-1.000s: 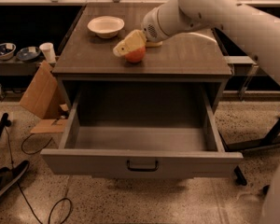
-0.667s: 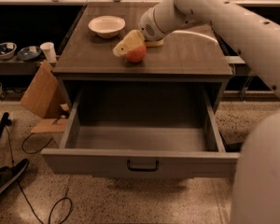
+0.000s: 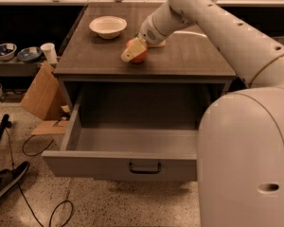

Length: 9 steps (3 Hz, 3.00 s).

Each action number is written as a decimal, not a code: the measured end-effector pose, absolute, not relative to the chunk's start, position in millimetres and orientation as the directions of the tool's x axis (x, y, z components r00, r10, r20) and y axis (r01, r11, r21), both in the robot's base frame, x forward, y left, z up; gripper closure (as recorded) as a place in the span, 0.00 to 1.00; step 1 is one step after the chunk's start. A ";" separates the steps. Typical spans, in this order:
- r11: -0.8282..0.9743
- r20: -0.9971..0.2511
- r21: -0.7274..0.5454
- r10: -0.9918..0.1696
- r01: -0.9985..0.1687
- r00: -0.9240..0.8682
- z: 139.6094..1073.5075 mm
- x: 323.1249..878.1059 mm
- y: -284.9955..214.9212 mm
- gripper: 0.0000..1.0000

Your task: Place apple into top drawer

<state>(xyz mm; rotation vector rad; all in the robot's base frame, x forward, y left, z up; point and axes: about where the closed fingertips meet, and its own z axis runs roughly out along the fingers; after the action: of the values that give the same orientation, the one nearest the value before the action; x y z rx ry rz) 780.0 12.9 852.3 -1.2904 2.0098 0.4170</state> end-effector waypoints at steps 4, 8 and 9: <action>0.516 -0.754 -0.127 -0.605 -0.847 -0.256 933.1 700.9 -100.5 1.00; 0.468 -0.770 0.017 -0.558 -0.884 -0.310 869.2 604.6 -86.7 1.00; 0.485 -0.759 0.051 -0.549 -0.873 -0.350 822.5 594.4 -70.3 1.00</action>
Offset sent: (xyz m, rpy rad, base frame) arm -0.0419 -0.1025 0.0422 0.0606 -0.0274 -0.0983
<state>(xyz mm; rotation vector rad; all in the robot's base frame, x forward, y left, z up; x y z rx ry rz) 594.4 -70.3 822.5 -1.1686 2.0421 0.6019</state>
